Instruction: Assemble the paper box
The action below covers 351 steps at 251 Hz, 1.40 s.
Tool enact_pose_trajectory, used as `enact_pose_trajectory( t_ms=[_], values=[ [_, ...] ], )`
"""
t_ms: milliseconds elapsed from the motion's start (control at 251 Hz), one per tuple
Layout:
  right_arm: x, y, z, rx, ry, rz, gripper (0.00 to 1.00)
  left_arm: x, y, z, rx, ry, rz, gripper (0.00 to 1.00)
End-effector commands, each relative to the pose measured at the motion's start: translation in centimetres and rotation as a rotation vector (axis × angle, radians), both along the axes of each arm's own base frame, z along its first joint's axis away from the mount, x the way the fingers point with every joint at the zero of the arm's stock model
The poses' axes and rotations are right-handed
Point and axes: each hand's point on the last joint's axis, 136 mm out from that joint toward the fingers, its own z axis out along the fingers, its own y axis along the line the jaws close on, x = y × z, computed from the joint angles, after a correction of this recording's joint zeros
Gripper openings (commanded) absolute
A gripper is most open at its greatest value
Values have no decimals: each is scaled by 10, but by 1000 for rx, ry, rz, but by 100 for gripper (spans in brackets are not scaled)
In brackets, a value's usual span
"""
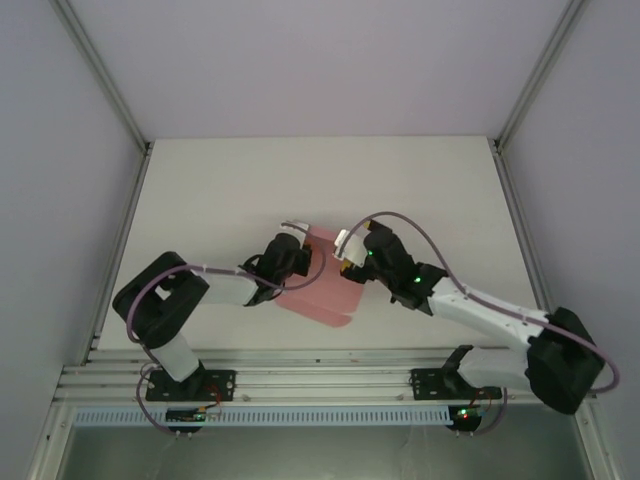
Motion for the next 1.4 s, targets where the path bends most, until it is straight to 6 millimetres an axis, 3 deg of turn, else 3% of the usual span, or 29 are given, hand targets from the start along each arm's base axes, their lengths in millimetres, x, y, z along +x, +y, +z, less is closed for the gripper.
enact_pose_trajectory(
  t_ms=[0, 144, 395, 639, 818, 906, 1058, 1217, 1397],
  values=[
    [0, 2, 47, 226, -15, -6, 99, 2, -8, 20, -37, -10, -25, 0],
    [8, -20, 72, 327, -11, -71, 99, 0, -7, 24, -47, 3, -19, 0],
    [17, -67, 41, 295, 146, -264, 99, -3, -3, 36, -61, 6, -3, 0],
    [8, -56, 11, 329, 267, -194, 99, -4, -7, 40, -80, 39, -16, 0],
    [22, -50, 0, 325, 271, -199, 98, -8, -18, 49, -141, 49, -61, 0],
    [29, -48, 3, 334, 257, -204, 98, -9, -18, 49, -135, 51, -68, 0],
    [18, -42, 18, 329, 275, -138, 98, -8, -12, 43, -94, 64, -46, 0],
    [17, -56, 33, 360, 221, -161, 99, -7, -12, 44, -101, 66, -46, 0],
    [18, -77, 11, 336, 281, -230, 99, -6, -9, 45, -101, 69, -35, 0]
  ],
)
